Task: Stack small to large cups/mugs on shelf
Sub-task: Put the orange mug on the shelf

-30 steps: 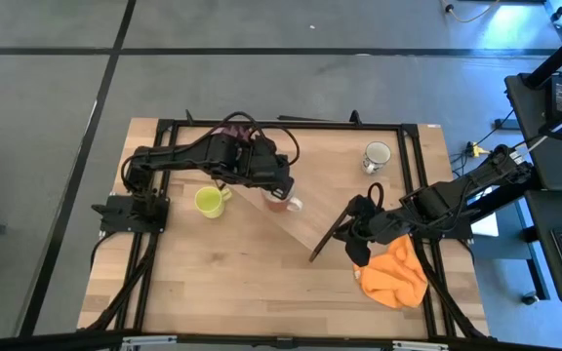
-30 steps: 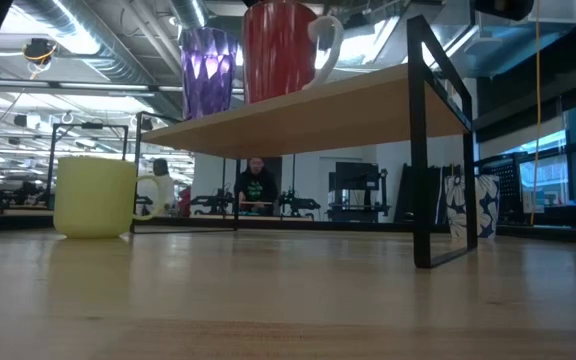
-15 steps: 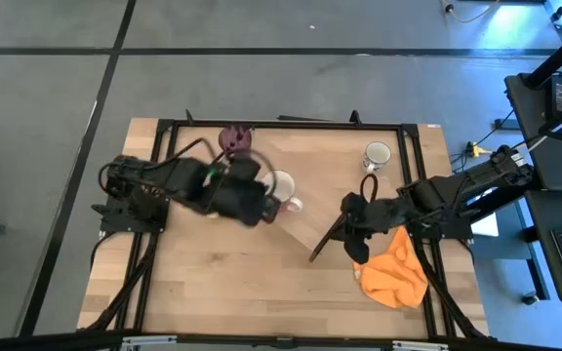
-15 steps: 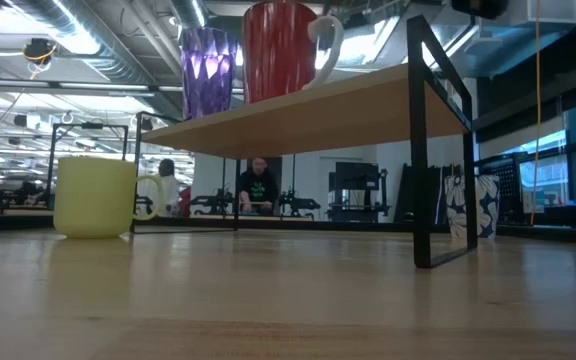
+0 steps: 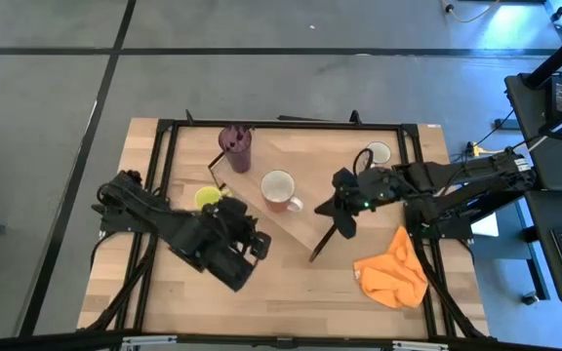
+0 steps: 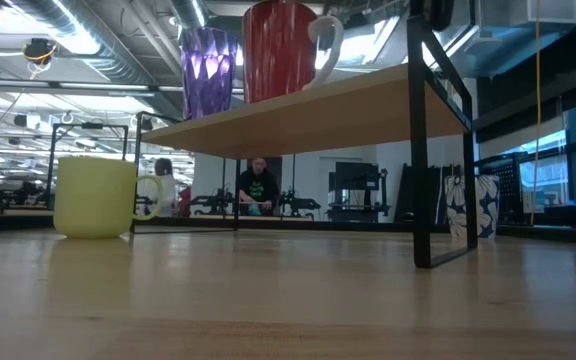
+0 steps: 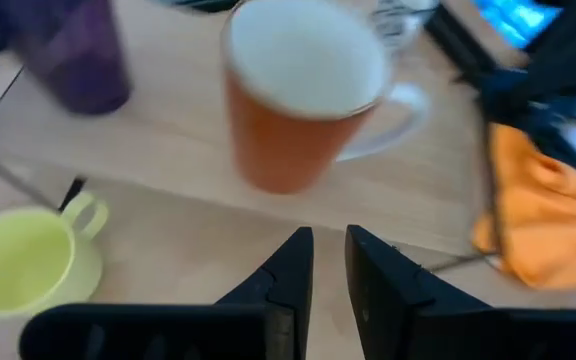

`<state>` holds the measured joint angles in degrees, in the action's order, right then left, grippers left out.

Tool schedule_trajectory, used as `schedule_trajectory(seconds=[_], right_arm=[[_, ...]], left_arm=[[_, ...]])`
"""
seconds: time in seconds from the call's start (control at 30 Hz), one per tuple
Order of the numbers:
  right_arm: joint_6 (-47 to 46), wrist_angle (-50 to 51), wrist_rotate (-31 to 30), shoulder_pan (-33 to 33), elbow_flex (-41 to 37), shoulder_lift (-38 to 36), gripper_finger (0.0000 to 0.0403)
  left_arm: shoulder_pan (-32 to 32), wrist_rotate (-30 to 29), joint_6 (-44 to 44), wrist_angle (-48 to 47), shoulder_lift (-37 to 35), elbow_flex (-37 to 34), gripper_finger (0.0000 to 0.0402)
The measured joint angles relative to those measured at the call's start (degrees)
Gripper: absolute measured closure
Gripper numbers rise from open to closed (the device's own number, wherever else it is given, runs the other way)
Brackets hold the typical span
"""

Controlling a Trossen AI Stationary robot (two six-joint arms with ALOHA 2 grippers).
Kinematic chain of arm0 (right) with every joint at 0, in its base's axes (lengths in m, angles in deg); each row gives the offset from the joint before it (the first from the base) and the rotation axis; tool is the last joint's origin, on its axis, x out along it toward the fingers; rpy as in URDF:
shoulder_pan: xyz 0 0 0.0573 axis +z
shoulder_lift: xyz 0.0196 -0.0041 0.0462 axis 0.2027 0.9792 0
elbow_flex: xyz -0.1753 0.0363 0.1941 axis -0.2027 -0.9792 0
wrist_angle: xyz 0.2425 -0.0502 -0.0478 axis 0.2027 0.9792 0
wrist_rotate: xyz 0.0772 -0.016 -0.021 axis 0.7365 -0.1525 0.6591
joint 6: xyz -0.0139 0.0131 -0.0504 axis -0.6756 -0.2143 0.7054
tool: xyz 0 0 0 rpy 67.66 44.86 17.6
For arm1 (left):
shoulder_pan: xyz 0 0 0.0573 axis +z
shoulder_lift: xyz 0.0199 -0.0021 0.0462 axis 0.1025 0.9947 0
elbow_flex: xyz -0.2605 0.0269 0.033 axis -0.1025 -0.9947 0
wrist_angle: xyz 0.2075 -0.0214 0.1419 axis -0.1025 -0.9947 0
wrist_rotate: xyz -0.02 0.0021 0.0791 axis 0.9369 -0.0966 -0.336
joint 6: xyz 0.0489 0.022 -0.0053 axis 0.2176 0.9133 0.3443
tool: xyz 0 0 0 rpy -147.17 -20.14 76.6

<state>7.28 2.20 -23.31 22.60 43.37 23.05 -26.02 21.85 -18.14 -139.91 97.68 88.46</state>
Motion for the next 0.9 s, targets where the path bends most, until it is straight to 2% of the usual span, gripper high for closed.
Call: schedule_trajectory(seconds=[0.17,0.4,0.7,0.9], right_arm=[[1.20,-0.04,0.25,-1.67,0.00,-0.02,0.0401],[1.88,-0.04,1.26,-4.50,-0.01,-0.02,0.0401],[3.50,0.24,5.09,-8.33,-0.01,0.67,0.0402],[4.57,0.99,7.78,-8.78,-0.02,3.26,0.0402]], left_arm=[[-0.21,-1.03,-10.25,-0.02,-0.12,-7.67,0.0344],[0.89,-4.60,-19.93,1.48,-0.13,-12.96,0.0344],[1.91,-9.40,-20.35,7.40,-0.13,-17.25,0.0344],[1.95,-9.89,-20.24,8.77,-0.13,-20.02,0.0344]])
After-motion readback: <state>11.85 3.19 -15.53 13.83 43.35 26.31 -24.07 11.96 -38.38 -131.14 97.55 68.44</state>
